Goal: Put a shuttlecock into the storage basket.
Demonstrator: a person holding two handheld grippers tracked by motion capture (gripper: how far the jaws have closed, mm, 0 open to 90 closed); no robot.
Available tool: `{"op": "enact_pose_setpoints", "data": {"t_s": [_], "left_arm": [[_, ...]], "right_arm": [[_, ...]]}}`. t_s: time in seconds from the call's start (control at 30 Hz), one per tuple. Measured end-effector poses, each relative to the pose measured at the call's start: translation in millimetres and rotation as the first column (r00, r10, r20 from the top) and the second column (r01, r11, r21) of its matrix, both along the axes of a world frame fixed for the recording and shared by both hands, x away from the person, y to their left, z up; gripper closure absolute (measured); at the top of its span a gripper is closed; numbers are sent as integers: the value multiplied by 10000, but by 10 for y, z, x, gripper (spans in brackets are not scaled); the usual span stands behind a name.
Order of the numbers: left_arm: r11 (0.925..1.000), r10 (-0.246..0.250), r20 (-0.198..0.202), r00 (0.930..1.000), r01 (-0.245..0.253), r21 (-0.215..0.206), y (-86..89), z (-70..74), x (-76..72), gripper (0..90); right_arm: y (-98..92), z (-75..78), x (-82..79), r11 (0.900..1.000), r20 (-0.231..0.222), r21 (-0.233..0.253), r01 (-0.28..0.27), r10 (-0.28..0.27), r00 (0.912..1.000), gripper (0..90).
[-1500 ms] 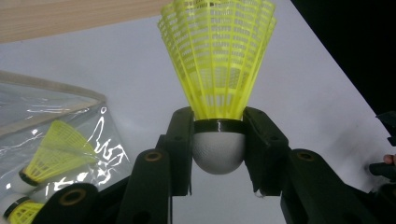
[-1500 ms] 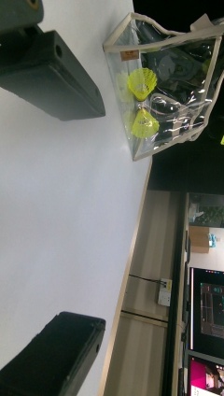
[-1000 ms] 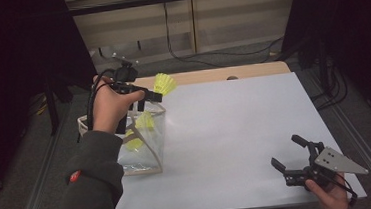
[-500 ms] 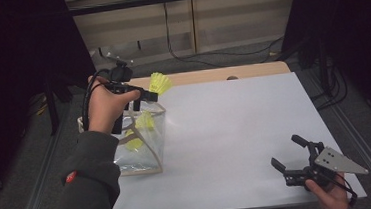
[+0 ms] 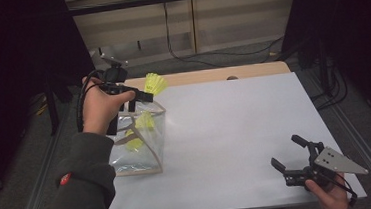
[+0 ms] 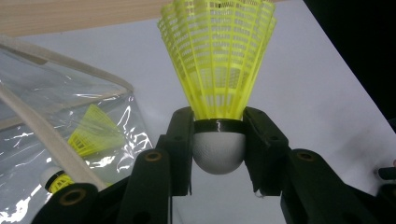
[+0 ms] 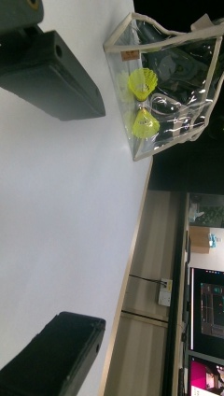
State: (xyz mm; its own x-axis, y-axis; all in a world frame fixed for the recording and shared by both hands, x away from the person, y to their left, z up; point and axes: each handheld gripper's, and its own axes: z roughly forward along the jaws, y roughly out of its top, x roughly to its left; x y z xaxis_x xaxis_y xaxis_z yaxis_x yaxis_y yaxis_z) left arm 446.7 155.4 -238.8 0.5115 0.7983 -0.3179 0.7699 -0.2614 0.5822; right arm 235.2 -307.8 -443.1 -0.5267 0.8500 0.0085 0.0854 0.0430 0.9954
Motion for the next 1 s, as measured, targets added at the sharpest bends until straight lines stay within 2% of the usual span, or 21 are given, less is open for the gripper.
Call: {"op": "enact_pose_setpoints", "data": {"t_s": [0.6, 1.0], "left_arm": [[9999, 165, 85, 9998, -165, -41, 77, 53, -9, 650], [9979, 639, 258, 9976, -638, -66, 222, 70, -18, 650]], "right_arm": [[-1, -1, -1, 10000, -31, -25, -3, 3, 10000, 10], [-1, 1, -1, 10000, 3, -26, -8, 8, 10000, 10]]}}
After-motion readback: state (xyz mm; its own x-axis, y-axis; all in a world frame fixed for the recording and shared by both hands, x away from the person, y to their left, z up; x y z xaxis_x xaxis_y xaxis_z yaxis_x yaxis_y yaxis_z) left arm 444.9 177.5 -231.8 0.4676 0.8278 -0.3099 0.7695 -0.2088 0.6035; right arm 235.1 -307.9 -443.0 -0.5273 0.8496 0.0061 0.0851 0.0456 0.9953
